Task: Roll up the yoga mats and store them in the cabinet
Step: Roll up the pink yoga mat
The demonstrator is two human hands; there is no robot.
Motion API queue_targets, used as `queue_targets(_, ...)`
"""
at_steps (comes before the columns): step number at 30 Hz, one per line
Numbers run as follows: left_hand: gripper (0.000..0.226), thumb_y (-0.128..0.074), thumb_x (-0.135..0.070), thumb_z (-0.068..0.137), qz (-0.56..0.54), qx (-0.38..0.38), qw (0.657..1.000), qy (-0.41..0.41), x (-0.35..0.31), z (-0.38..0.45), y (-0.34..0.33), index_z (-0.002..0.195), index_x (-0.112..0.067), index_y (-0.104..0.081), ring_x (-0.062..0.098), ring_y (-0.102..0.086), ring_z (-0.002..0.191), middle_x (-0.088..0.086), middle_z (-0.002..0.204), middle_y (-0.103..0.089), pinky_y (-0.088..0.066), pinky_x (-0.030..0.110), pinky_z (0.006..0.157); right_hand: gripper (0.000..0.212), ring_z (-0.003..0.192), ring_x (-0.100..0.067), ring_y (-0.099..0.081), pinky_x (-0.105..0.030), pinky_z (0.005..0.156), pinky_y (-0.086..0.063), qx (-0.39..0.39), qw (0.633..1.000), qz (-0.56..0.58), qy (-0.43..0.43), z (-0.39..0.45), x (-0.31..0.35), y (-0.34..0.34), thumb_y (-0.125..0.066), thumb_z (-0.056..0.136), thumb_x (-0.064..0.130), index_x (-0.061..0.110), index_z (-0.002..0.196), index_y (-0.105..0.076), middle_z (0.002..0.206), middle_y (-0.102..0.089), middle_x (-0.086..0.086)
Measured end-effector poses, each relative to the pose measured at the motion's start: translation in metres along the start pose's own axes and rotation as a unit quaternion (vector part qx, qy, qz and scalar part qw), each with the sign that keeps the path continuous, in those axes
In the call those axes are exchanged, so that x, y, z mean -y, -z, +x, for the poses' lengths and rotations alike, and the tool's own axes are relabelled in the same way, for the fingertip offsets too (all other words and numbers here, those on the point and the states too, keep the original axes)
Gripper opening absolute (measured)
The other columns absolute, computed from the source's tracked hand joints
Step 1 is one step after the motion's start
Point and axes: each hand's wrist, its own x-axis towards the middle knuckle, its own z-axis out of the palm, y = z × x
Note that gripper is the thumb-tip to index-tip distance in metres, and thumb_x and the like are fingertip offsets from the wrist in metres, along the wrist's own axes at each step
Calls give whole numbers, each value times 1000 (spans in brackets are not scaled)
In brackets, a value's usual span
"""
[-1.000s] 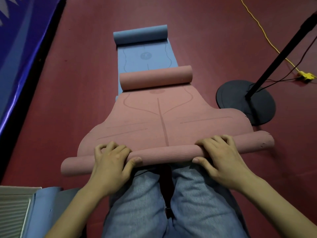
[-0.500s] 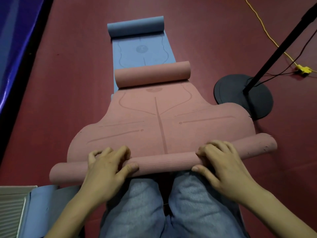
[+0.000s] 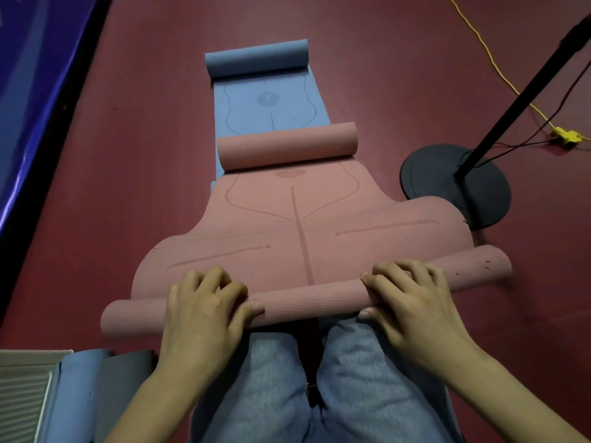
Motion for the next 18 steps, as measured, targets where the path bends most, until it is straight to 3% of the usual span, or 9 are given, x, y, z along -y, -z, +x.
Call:
queue_targets(4, 51, -51, -68, 87, 28, -18, 999, -38, -1, -4, -2, 82, -20, -70, 24, -45, 82, -9, 85, -61, -30, 38, 66, 46, 104, -26, -58, -42, 89, -38, 12, 1000, 4, -1, 9, -5, -1, -51, 90, 55, 23, 118, -69, 113, -67, 7)
queue_targets(9, 82, -58, -94, 60, 52, 40, 996, -68, 4, 0, -1, 90, -18, -69, 26, -50, 85, -8, 92, -63, -38, 43, 74, 46, 97, -24, -57, -38, 92, -35, 51, 999, 9, -7, 18, -6, 2, -46, 93, 54, 24, 123, -65, 105, -69, 10)
queue_targets(12, 76, -65, -85, 61, 66, 38, 994, -79, 1, 5, 0, 92, -16, -69, 26, -48, 82, -5, 88, -62, -39, 42, 73, 35, 87, -16, -47, -35, 86, -34, 53, 997, 41, -39, 26, -5, 9, -51, 86, 56, 26, 105, -55, 85, -55, 14)
queue_targets(15, 76, -88, -61, 62, 58, -10, 994, -95, 0, 2, -6, 112, -9, -64, 27, -51, 76, 2, 87, -61, -42, 40, 69, 34, 80, -11, -37, -34, 80, -34, 62, 996, 53, -41, 34, -4, 16, -54, 82, 57, 26, 94, -48, 76, -30, 24)
queue_targets(18, 55, -67, -55, 85, 56, -56, 989, -126, 3, -4, -11, 107, -5, -64, 31, -56, 78, 7, 88, -63, -42, 39, 76, 32, 81, -11, -39, -35, 81, -33, 91, 994, 58, -34, 37, -5, 18, -50, 85, 58, 28, 94, -48, 74, -26, 28)
